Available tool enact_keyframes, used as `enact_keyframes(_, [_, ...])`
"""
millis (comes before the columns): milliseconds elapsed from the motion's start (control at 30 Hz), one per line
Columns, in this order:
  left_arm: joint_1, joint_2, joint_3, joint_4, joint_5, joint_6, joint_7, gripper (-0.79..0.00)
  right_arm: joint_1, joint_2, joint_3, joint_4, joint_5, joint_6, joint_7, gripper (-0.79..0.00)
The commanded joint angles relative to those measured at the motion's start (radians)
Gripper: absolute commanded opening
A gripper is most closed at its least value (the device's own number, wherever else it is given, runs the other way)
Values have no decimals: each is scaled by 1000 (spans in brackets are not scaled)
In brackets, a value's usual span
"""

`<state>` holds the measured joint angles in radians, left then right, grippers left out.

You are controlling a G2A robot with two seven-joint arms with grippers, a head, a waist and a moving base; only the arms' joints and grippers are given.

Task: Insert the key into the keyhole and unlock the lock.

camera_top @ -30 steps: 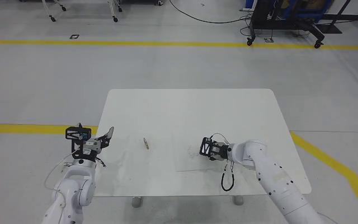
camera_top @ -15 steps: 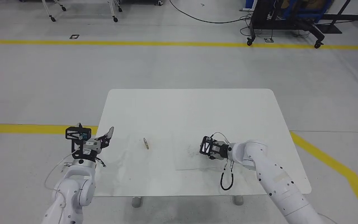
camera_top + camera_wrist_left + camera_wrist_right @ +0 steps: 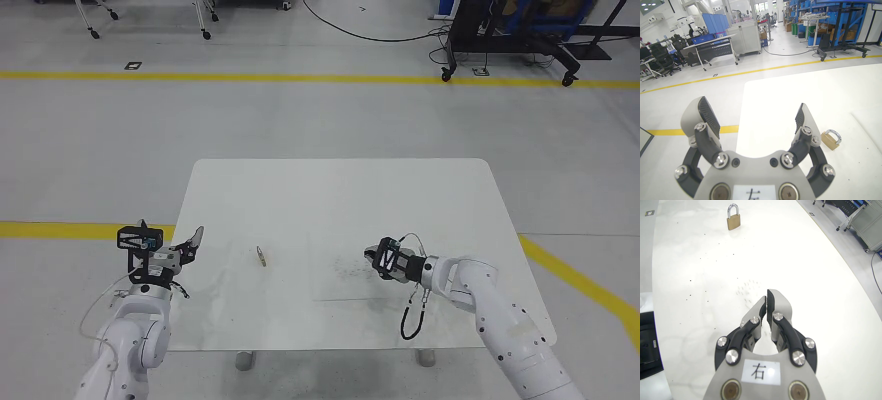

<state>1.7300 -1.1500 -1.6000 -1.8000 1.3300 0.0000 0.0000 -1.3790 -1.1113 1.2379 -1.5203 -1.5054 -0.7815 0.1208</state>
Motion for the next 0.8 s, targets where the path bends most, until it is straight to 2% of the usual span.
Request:
enact_keyframes(0, [0, 0, 0, 0, 0, 0, 0, 0, 0, 0, 0, 0, 0, 0, 0, -785])
enact_keyframes(67, [0, 0, 0, 0, 0, 0, 0, 0, 0, 0, 0, 0, 0, 0, 0, -785])
enact_keyframes(167, [0, 0, 0, 0, 0, 0, 0, 0, 0, -3, -7, 43, 69, -31, -71, -785])
enact_keyframes(333, [0, 0, 0, 0, 0, 0, 0, 0, 18, -12, -18, 125, 253, -128, -282, -785])
enact_keyframes(467, [0, 0, 0, 0, 0, 0, 0, 0, 57, -20, -47, 203, 385, -231, -383, -785])
enact_keyframes(567, [0, 0, 0, 0, 0, 0, 0, 0, 76, -14, -88, 226, 470, -231, -416, -785])
enact_keyframes(767, [0, 1, -2, 0, 14, -1, 2, 0, 77, -13, -90, 230, 480, -231, -418, -785])
